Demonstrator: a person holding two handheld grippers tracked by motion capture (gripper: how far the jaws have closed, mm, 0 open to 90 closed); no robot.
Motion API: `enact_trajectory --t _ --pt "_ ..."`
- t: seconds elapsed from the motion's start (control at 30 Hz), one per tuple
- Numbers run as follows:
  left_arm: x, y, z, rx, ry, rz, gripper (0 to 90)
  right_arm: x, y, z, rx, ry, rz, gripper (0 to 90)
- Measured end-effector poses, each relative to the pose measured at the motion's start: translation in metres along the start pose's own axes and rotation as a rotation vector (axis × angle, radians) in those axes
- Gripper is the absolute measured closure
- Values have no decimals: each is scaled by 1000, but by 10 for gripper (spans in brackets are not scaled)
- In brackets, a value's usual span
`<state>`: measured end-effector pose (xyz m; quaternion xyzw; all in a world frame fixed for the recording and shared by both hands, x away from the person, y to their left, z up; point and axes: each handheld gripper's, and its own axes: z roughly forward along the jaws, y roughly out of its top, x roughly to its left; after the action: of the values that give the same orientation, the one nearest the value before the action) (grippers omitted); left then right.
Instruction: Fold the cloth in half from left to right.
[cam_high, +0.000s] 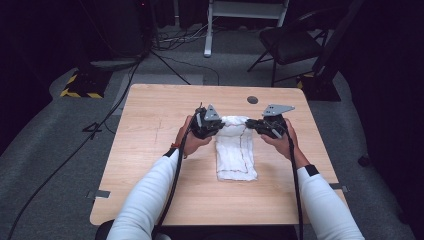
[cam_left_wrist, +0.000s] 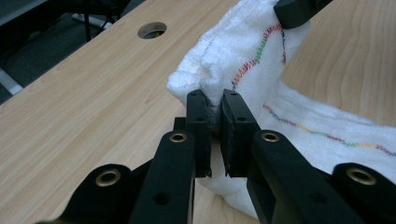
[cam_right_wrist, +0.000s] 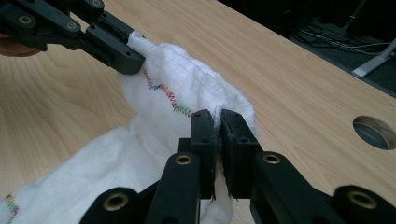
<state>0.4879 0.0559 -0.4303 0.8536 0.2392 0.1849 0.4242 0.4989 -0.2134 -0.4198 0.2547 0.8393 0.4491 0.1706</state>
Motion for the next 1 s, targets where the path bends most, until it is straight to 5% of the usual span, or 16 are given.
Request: enact_trajectory --t 1.0 --pt "-36 -27 -19 15 -124 77 800 31 -29 -29 16 121 -71 842"
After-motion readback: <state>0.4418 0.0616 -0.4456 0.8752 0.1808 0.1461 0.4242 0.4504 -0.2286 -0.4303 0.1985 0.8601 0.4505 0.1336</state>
